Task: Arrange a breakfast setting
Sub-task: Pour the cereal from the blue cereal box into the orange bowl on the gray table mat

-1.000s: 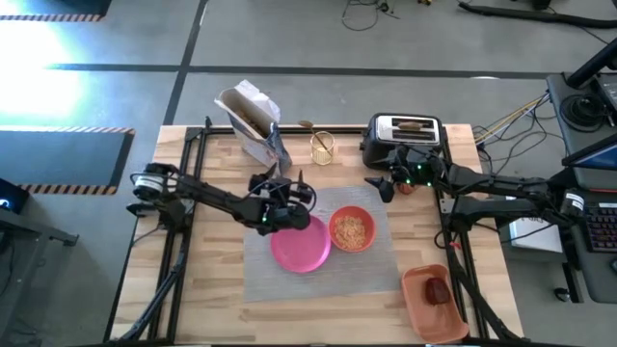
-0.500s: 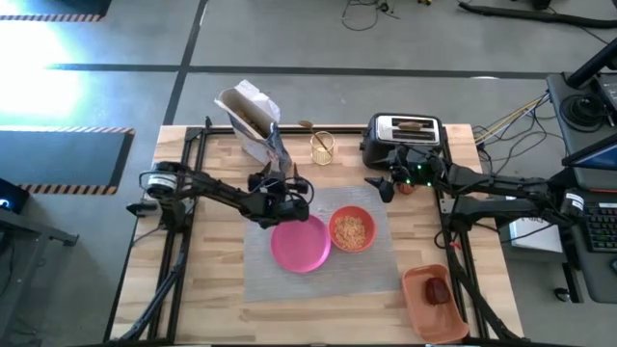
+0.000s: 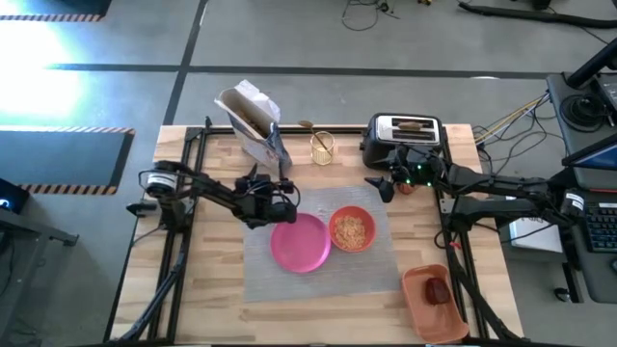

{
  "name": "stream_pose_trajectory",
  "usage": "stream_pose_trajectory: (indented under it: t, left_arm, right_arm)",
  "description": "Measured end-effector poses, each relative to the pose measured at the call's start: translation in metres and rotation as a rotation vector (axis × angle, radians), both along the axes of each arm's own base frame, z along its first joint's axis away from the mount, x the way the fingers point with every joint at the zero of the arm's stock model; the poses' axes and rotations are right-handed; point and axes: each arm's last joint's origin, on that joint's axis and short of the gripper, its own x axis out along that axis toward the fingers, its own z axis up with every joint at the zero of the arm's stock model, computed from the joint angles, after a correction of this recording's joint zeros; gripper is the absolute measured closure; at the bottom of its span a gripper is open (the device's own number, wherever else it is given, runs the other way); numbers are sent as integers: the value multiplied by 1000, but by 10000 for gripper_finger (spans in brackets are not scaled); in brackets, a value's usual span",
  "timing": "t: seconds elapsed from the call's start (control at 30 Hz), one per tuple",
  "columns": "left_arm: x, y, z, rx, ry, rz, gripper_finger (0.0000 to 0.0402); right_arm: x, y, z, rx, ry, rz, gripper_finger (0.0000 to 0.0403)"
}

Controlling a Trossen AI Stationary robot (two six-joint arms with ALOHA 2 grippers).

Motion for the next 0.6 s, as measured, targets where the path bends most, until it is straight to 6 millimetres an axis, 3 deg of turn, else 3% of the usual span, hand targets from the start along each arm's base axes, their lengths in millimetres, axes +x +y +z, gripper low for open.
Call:
stream_pose_trajectory:
  t: [0.17, 0.3, 0.6]
  left_arm:
    - [-18, 0, -3, -6, -1, -1, 37]
    - [-24, -5, 1, -122, -22, -68, 37]
    - [18, -13, 25, -182, 35, -266, 38]
  right_arm:
    - [0, 0, 0, 0, 0, 0, 92]
    - [0, 0, 0, 0, 0, 0, 92]
    - [0, 0, 0, 0, 0, 0, 92]
